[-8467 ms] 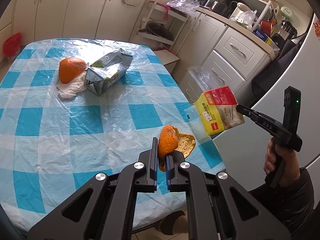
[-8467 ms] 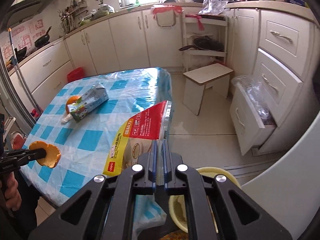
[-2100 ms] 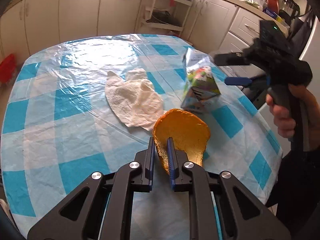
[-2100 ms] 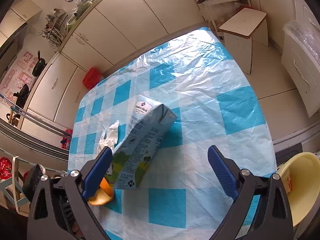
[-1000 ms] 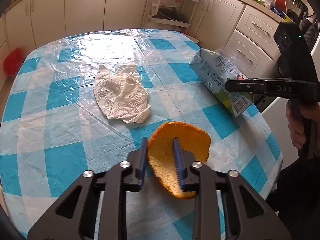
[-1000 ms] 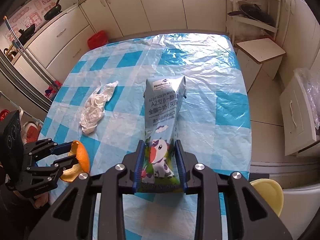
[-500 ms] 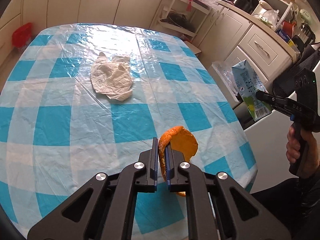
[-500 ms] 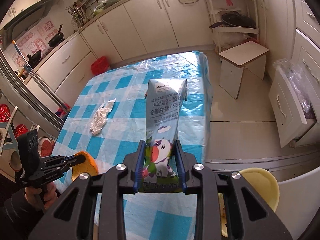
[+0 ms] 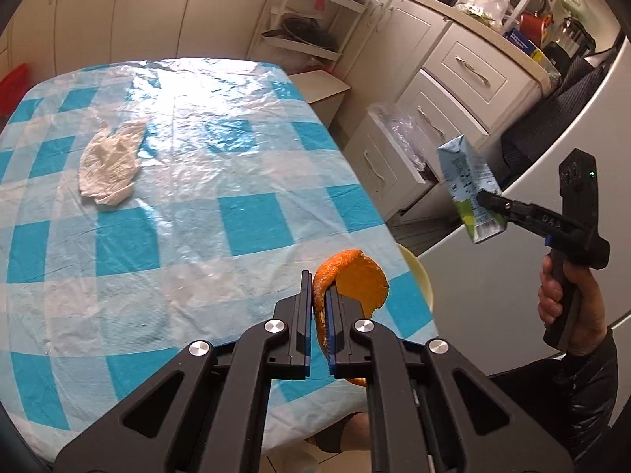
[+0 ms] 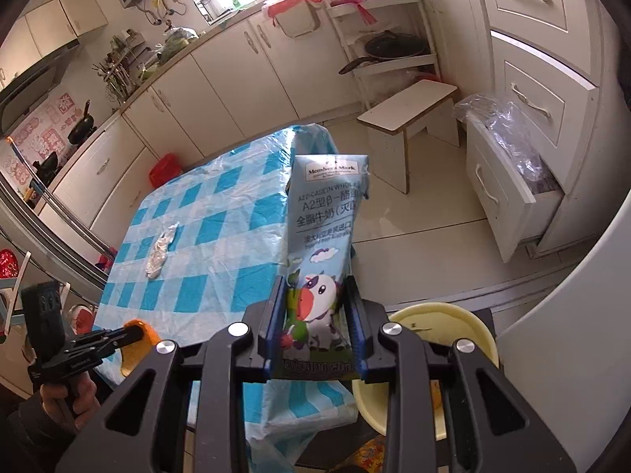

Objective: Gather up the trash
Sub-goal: 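Carry the milk carton and the peel toward the yellow bucket with both grippers, then drop the milk carton and the orange peel into the yellow bucket with both grippers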

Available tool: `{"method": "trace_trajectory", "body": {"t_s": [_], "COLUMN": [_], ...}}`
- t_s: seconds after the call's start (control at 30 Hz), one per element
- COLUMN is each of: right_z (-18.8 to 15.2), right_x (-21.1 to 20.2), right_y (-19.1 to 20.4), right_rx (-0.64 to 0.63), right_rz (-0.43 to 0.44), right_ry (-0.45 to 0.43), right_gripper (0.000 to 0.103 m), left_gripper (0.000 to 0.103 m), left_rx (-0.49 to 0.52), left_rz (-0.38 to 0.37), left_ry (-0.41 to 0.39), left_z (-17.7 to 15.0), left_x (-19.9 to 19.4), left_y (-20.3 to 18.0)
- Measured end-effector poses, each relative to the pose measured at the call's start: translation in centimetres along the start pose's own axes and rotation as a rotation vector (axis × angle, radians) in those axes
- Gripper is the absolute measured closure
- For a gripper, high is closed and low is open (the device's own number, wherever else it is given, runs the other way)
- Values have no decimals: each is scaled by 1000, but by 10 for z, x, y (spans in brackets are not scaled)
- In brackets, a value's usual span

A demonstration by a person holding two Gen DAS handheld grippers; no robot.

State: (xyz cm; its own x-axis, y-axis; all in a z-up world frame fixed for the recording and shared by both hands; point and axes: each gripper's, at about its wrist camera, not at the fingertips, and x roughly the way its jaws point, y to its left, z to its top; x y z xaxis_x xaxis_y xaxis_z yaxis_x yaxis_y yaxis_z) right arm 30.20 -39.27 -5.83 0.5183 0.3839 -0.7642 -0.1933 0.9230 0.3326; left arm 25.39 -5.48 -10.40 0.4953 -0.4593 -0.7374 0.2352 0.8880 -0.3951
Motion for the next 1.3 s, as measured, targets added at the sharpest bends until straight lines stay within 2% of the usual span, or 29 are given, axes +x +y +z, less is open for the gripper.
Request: {"method": "trace_trajectory", "body": {"t_s": [0.23, 0.6, 0.63, 0.67, 0.7, 0.83, 0.9, 1.0, 1.13, 1.23, 1.3], "right_z": [-23, -49, -49, -49, -47, -34, -25, -13, -4, 2, 5], "right_x": [14, 78, 81, 82, 80, 59, 41, 11, -25, -44, -50], "right_y": [-28, -61, -62, -63, -64, -57, -52, -47, -54, -55, -56], "right_rx": [-16, 6, 9, 12, 13, 17, 15, 40, 116, 151, 162], "right_rz": [-103, -242, -257, -277, -293, -313, -328, -327, -324, -319, -318], "right_ry": [103, 323, 333, 331, 322, 217, 131, -15, -185, -278, -315], "right_gripper": [73, 73, 73, 66, 56, 52, 43, 35, 30, 28, 27], "left_gripper": [98, 98, 98, 98, 98, 98, 98, 98, 98, 98, 97], "left_rx": [42, 74, 77, 85, 95, 129, 136, 145, 157, 168, 173], "left_rz": [-76, -131, -135, -136, -137, -144, -148, -146, -137, -114, -96], "left_ry": [7, 15, 18, 22, 27, 54, 69, 92, 122, 146, 190], "left_z": [2, 7, 8, 8, 8, 4, 1, -2, -7, -8, -7], "left_x": [12, 33, 37, 40, 45, 62, 71, 87, 109, 130, 151], "left_y": [-39, -72, -76, -80, -84, -99, -105, -114, -127, -142, -155]}}
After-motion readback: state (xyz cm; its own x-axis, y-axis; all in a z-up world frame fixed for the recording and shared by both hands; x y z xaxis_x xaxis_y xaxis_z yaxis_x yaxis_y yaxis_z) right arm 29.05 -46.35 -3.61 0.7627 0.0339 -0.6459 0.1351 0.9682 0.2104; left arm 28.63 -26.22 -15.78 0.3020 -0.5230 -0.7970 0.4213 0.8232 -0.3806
